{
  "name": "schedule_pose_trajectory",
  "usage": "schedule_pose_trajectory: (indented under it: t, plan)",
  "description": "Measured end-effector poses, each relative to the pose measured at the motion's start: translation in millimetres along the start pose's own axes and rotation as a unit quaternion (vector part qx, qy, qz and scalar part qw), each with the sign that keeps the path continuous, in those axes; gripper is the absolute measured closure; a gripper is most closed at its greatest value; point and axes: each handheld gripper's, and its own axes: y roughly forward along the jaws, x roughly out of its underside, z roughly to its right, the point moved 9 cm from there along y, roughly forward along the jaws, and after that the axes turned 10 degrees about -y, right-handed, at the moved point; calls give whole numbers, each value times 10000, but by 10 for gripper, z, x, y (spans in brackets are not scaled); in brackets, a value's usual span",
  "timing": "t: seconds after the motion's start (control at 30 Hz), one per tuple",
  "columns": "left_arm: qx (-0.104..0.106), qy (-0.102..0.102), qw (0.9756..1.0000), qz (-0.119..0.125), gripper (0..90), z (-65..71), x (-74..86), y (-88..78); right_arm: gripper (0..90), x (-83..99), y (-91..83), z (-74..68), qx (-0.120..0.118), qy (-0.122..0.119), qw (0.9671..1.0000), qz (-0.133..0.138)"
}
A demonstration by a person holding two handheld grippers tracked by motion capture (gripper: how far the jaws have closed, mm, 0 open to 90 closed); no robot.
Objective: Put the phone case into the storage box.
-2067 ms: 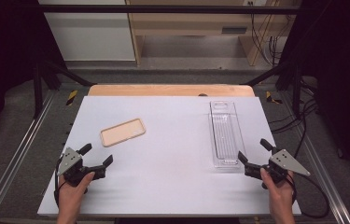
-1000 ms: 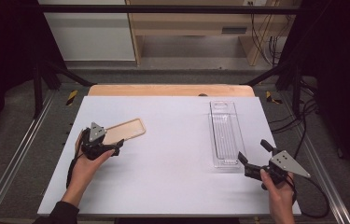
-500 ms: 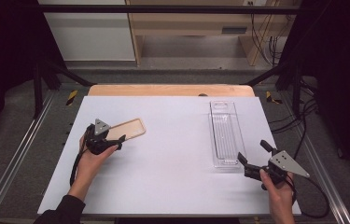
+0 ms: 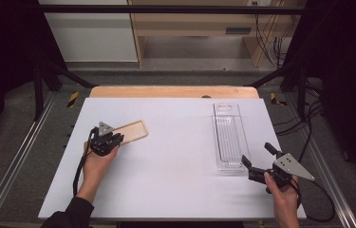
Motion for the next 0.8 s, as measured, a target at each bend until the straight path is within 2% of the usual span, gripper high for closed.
schedule_pose_trajectory:
  t: [0.13,0.23,0.43,0.57,0.67,0.7,0.8]
  plan:
    - [-17,71,9999,-153,881,48,25,66,41,2,0,9,8,-7,10000,10]
    - [-105,136,9997,-172,900,68,12,109,41,2,-3,9,0,8,10000,8]
    - [-207,124,9993,-298,900,53,-3,225,43,2,-4,8,-3,11,10000,10]
    - [-259,9,9990,-372,900,2,25,296,43,5,-3,10,-8,11,10000,4]
    - [-211,-57,9989,-408,900,-15,50,307,43,14,-2,9,-15,30,10000,-20]
    - [-137,-70,9987,-480,900,0,61,287,43,16,-1,9,-19,40,10000,-19]
    - [-53,-48,9985,-542,900,28,82,262,43,17,-1,8,-17,41,10000,-25]
